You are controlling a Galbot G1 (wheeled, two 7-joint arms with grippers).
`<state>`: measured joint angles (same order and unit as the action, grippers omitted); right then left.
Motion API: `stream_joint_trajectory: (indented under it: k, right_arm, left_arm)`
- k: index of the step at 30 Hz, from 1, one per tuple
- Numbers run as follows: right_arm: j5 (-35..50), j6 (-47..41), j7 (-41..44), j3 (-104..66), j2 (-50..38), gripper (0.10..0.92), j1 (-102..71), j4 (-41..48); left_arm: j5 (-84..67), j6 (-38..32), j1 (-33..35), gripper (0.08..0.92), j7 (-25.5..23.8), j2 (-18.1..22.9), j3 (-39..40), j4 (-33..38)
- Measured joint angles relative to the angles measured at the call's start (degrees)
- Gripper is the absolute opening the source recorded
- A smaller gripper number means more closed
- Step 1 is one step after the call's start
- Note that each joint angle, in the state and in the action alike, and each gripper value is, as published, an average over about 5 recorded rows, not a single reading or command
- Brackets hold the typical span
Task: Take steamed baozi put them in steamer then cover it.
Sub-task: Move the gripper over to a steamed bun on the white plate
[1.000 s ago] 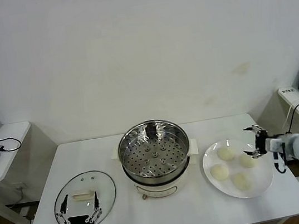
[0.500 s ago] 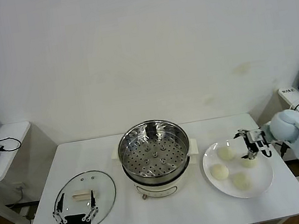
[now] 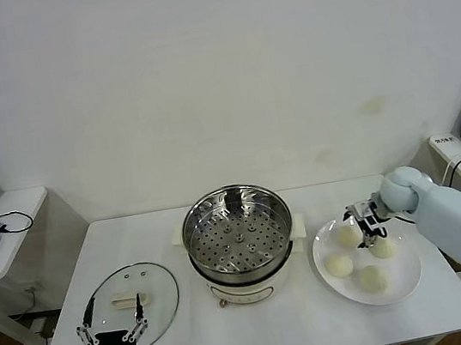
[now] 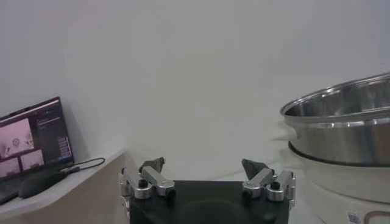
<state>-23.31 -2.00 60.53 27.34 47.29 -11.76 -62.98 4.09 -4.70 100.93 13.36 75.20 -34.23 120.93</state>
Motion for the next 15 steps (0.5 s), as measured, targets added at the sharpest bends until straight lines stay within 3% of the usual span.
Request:
stream_joint_trajectory:
  k: [8,15]
  right_arm:
    - [-0.7,-0.3,0.1,1.2,1.8,0.804,0.9,2.9]
    - [-1.0,-0.3,0.2,1.8,2.4,0.686,1.3,4.0]
  left_arm:
    - [0.0,-0.2,-0.1,0.823,0.0,0.1,0.0,-0.1]
    - [0.0,-0.5,-0.2,0.823,0.2,0.1,0.0,-0.1]
